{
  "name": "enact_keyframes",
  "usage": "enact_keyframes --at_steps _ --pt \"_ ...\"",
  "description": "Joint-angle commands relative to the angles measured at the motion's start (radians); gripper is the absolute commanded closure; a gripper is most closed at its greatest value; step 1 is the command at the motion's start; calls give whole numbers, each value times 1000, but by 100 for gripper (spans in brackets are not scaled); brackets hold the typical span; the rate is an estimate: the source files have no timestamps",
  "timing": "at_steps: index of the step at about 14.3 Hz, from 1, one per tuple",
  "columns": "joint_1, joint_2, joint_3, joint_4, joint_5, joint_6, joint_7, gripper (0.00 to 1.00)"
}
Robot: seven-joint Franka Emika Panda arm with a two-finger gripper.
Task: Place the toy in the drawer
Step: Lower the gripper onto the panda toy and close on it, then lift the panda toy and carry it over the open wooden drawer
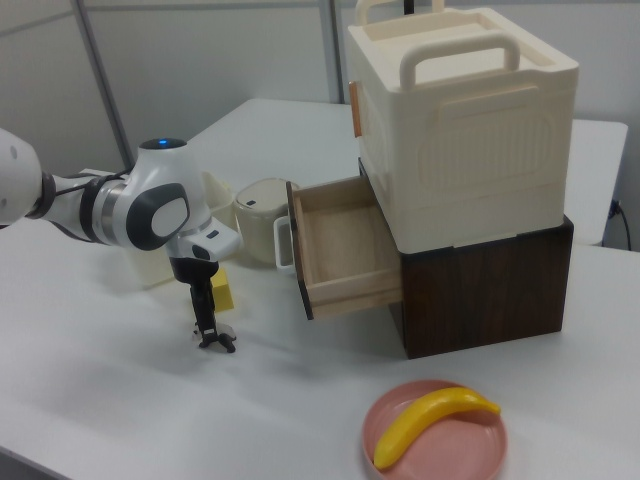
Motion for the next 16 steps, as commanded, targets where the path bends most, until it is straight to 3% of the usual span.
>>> enact_keyframes --at_steps 1,4,8,11,16 --pt "8 2 22 -41 -5 74 59 10" --pt "9 9 26 -41 -14 83 56 37" --pt "6 -4 26 -33 -16 77 18 82" --pt "8 -38 28 -13 -16 43 -16 87" --pt "8 -55 34 128 7 -151 -119 87"
